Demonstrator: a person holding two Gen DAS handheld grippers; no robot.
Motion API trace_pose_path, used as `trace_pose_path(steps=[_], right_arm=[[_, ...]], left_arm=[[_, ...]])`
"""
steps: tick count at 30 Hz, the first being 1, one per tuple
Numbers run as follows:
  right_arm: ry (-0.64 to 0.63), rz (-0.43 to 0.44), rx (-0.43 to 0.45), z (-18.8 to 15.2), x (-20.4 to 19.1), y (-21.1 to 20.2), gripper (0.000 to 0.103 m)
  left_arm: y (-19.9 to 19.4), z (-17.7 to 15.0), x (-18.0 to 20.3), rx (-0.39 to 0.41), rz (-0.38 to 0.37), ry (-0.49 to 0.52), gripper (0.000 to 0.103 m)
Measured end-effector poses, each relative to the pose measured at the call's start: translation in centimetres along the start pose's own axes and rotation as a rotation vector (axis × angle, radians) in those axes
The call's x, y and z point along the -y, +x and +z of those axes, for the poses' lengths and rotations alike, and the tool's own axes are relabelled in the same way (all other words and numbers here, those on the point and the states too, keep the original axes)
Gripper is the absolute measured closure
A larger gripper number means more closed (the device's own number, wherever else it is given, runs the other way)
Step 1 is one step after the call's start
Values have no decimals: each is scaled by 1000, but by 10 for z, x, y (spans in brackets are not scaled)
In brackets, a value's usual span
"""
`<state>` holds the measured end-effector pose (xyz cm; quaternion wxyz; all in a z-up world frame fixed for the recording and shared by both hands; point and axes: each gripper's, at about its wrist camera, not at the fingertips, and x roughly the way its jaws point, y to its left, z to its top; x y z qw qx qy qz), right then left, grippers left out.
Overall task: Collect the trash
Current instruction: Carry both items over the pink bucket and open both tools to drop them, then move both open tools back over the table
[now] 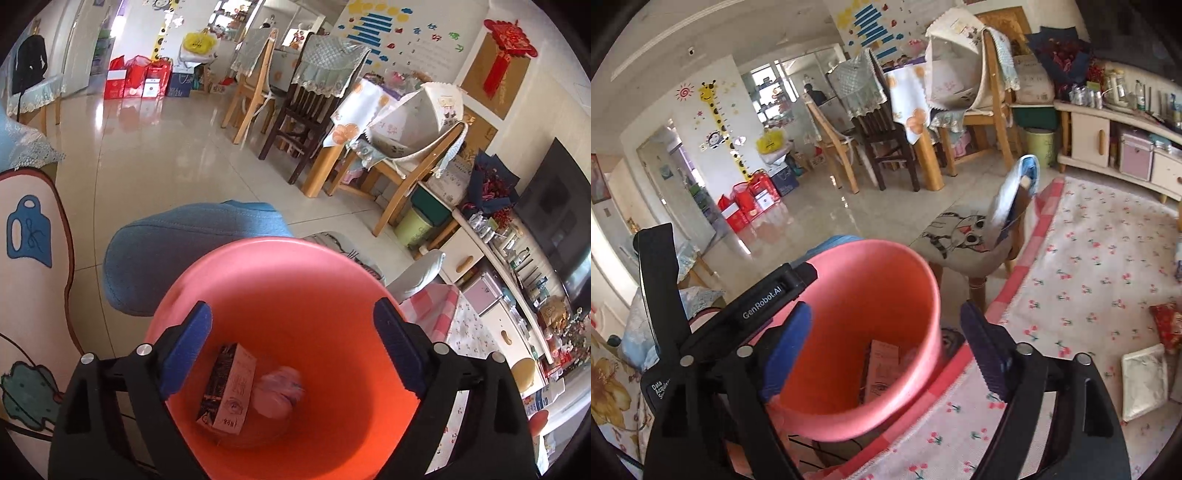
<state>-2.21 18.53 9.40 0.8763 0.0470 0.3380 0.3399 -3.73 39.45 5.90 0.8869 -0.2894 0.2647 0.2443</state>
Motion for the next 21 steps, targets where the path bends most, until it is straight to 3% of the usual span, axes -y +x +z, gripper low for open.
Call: trace_pose_path(steps=[2,8,12,21], right_arm=[[-11,-44,21,-4,2,-11,13],[-23,-139,51,-23,19,-44,12],[-7,-193,66,-30,38,-64,11],[52,-269,110,-54,79,-113,9]], left_arm=[[-2,-2,6,14,-22,20,13],[-14,-9,28,108,-104,93,12],[-20,-16,39,103,-143,122,11],[-44,-33,76,105,-77,290,11]])
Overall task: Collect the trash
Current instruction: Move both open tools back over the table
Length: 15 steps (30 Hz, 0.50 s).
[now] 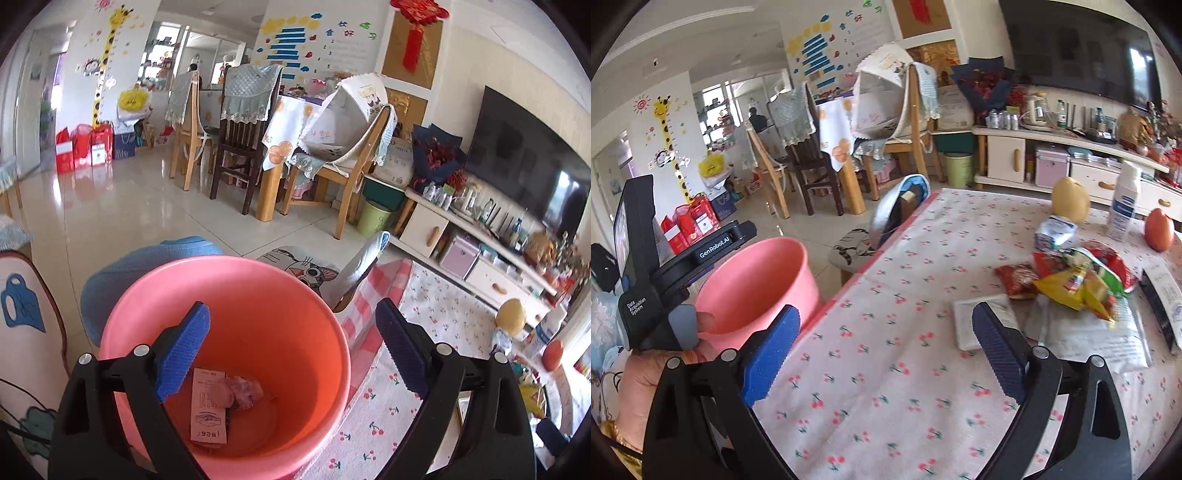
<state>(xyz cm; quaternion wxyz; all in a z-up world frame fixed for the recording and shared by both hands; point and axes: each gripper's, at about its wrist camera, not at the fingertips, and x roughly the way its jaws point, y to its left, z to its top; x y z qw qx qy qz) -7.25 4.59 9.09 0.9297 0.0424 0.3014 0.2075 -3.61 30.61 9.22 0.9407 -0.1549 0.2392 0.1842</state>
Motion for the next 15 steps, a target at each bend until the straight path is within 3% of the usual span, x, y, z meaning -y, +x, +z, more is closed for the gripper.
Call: trace_pose_path(steps=[15], right_arm=[[39,-80,98,-7,60,-54,8]], left_arm=[[-51,-35,56,24,-18,226,11]])
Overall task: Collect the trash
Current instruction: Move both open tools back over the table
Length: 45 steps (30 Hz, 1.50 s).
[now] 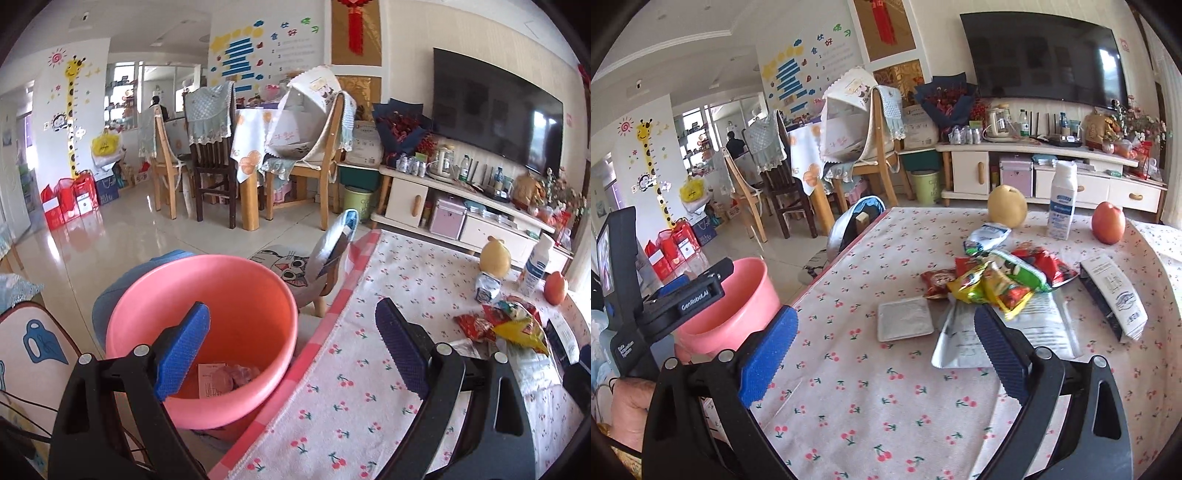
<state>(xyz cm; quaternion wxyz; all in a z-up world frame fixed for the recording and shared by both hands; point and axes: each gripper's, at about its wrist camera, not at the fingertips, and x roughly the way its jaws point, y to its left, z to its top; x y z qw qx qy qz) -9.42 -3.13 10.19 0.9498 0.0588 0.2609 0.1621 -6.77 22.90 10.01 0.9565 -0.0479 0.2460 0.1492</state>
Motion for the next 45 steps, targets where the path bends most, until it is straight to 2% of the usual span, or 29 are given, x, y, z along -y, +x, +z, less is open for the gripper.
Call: trace_pose_path(steps=[8,17,21,25,30,35,39,45], right_arm=[[60,-43,72,15,44,-24,8],[161,-154,112,20,115,-44,8],[216,-193,102,18,148,-50,8],[250,-237,60,16,178,-49,8],[284,-274,-40,10,210,-38,8],[294,-282,-124,5,230,-24,8],[240,-290,-154,6,232,-17,8],[181,-327,-204,7,241,0,8]], left_arm=[[-26,-7,34,16,-42,95,11],[-48,-12,89,-1,-151,182,11],[-52,-11,113,-27,-221,186,11],[-49,-13,141,-64,-300,204,11],[-27,-19,177,-174,-410,208,11],[1,-22,220,-259,-477,246,11],[21,-29,250,-298,-490,310,11],[47,-40,275,-344,-469,395,11]])
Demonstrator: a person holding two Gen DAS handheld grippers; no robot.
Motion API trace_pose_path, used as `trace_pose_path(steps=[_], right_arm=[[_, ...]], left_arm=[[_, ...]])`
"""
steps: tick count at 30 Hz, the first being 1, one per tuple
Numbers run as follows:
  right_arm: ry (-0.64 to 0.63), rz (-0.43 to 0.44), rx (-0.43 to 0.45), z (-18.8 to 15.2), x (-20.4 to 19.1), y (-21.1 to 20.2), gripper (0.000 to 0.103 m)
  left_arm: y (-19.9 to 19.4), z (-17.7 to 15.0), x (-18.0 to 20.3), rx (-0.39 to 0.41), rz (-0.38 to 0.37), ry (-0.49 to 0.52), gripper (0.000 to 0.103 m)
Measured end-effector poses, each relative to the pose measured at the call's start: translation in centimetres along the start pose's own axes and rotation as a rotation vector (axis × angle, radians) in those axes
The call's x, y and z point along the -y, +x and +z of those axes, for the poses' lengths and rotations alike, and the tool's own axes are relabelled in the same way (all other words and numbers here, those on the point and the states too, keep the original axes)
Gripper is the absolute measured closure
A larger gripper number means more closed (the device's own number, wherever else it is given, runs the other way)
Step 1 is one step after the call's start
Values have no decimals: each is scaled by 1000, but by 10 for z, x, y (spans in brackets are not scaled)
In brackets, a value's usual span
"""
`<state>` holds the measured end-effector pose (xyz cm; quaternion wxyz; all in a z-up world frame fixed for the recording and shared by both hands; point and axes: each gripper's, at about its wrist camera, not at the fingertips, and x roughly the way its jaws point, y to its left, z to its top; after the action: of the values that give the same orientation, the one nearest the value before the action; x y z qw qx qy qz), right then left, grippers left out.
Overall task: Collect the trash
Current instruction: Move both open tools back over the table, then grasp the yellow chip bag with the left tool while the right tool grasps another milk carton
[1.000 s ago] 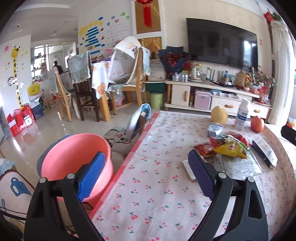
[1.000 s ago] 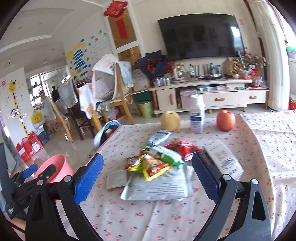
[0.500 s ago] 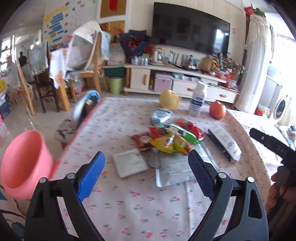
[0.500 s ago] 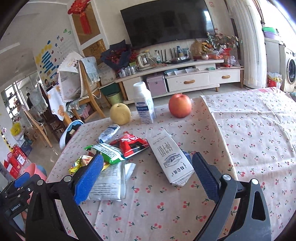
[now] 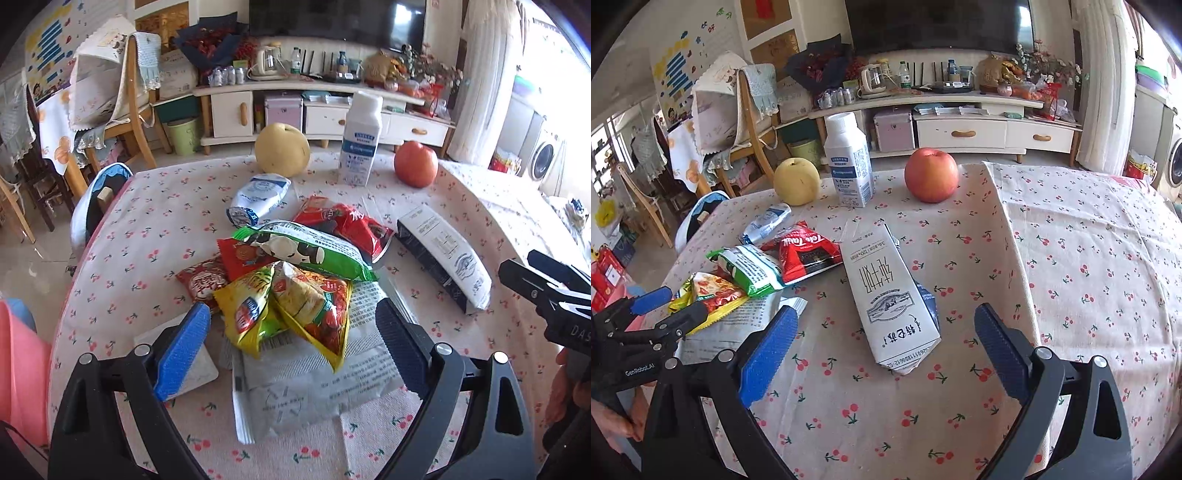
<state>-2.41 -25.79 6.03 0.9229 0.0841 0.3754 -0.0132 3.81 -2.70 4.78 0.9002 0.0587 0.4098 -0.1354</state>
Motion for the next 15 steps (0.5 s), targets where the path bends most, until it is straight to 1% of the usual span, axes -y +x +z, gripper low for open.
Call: trace_pose_path(steps=[1,2,3,5,7,9,11,15], right_arm=[[-2,0,-9,1,1,4,8],[-3,2,-20,2,2,9,8],[-6,5,-32,2,2,14,8],[-11,7,-47,4,1,23,8],[-16,7,-58,4,0,30,8],[-21,5,-70,5,-1,36,8],[-28,-4,-84,5,-2,42,8],[-38,-26,-104,4,0,52,8]], left_arm=[[3,1,-1,-6,3,1,11],[7,1,-1,-12,1,0,14],[9,1,-2,-17,2,1,20],[13,3,-3,-28,9,1,28],[16,4,-5,-29,1,-2,29],[16,6,-5,-23,-10,0,35],[16,6,-4,-17,-15,6,38],[16,6,-3,-12,-11,8,49]])
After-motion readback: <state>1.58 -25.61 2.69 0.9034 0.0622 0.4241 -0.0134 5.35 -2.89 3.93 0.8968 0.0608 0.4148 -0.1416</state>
